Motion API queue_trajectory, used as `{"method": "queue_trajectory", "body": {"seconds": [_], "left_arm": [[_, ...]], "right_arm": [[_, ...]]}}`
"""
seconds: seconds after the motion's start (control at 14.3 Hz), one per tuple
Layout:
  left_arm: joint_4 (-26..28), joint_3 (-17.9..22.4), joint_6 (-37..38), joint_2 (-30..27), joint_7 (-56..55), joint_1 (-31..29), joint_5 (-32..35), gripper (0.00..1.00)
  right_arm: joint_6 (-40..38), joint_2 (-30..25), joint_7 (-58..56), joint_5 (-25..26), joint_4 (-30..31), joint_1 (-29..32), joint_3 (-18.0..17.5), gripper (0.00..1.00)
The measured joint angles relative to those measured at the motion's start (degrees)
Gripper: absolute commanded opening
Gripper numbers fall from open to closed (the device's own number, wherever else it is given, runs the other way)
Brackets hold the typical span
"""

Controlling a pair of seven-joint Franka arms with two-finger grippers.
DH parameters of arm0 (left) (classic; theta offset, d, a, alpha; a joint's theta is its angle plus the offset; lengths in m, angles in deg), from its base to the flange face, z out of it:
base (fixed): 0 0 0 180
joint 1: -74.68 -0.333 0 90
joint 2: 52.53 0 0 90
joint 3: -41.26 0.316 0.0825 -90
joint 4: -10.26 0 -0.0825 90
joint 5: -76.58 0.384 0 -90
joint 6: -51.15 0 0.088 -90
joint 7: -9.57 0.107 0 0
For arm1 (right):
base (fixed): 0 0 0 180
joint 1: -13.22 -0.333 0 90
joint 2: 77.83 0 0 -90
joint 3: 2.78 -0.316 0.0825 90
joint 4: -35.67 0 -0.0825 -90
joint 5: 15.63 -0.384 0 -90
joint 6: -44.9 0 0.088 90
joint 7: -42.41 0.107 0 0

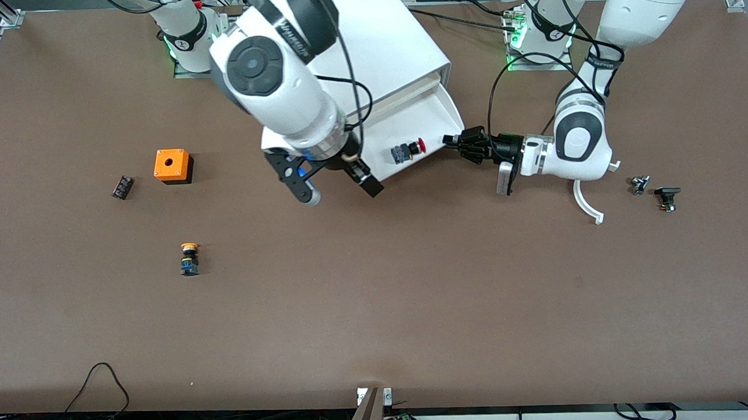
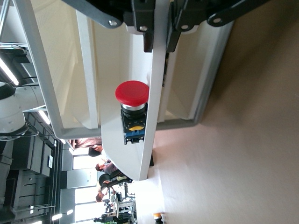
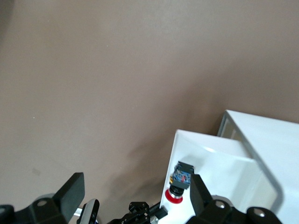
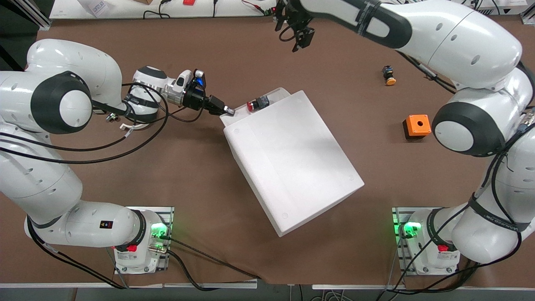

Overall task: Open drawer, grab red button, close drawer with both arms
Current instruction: 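Pull the drawer open with the left gripper while the right gripper approaches, then grasp the red button with the right gripper while the left gripper withdraws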

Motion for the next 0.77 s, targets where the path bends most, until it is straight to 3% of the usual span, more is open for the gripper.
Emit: {"method": "queue_trajectory", "body": {"seconds": [0.07, 0.14, 0.49, 0.77], "left_arm": [[-1.0, 0.3, 0.2, 0.7, -0.1, 0.0, 0.4, 0.6], [-1.6, 0.5, 0.5, 1.1, -0.3, 0.0, 0.8, 1.0], [-3.4, 1.5, -0.1, 1.0, -5.0, -0.4, 4.2, 1.0], [-6.9, 1.7, 0.1, -1.4, -14.6, -1.3, 10.8, 1.0]], "right_arm": [[0.4, 0.7, 2.1, 1.0, 0.0, -1.4, 0.0, 1.0], [0.8, 1.4, 3.9, 1.7, 0.0, -2.7, 0.0, 1.0], [3.1, 6.4, 9.1, 6.1, 0.0, -8.0, 0.0, 1.0], [3.4, 9.3, 11.3, 9.1, 1.4, -11.5, 0.0, 1.0]]}}
